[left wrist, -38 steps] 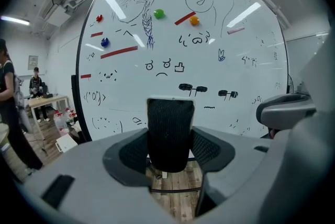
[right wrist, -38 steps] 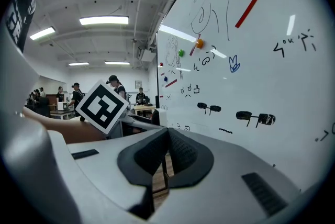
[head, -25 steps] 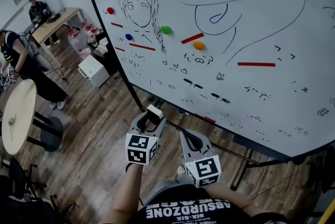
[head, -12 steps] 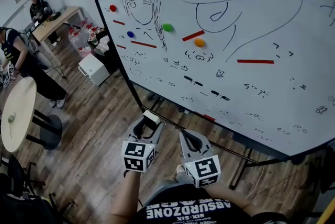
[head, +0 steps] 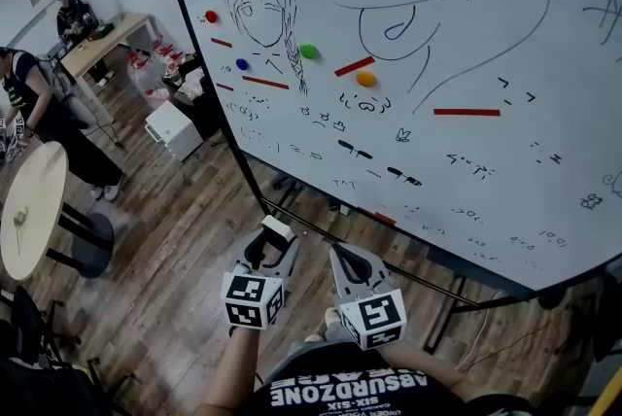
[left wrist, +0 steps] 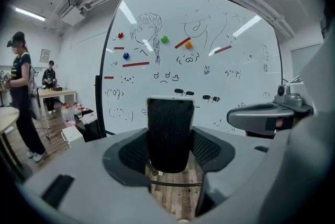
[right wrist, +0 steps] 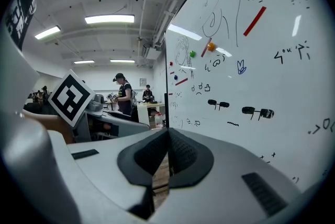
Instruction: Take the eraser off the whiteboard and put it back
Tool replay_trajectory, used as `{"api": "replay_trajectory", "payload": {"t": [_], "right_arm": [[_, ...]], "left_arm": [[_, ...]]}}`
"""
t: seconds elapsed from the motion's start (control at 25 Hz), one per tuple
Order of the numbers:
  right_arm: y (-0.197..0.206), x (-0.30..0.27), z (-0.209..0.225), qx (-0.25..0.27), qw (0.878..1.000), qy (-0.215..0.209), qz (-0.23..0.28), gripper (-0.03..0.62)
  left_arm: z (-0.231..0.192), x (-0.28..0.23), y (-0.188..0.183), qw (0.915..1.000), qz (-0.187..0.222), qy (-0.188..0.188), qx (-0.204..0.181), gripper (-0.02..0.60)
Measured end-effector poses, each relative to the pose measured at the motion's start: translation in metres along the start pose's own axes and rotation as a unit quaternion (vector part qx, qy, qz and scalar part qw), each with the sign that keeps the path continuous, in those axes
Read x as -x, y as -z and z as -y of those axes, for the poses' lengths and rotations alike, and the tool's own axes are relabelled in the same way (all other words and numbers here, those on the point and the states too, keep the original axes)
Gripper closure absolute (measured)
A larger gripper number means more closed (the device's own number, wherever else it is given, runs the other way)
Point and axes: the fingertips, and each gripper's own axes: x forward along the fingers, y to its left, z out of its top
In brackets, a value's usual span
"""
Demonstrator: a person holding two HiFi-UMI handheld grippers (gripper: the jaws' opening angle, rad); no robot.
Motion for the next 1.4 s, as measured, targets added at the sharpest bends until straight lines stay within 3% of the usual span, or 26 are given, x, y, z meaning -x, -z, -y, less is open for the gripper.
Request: {"api": "replay_trajectory", "payload": {"t": [0.84,1.4], "right_arm": [[0.006,0.01,-0.001,0.001,1.0,0.005,-0.004,0.595],[0.006,0.009,0.005,-0.002,1.0,0.008,-0.006,0.595]], "left_arm": [[0.006,0.006,0.014,0.9999,-0.011,0.003,0.006,0.336],[0.006,-0.006,0.006,0.9996,-0.011,-0.003,-0.026,0.336]]}}
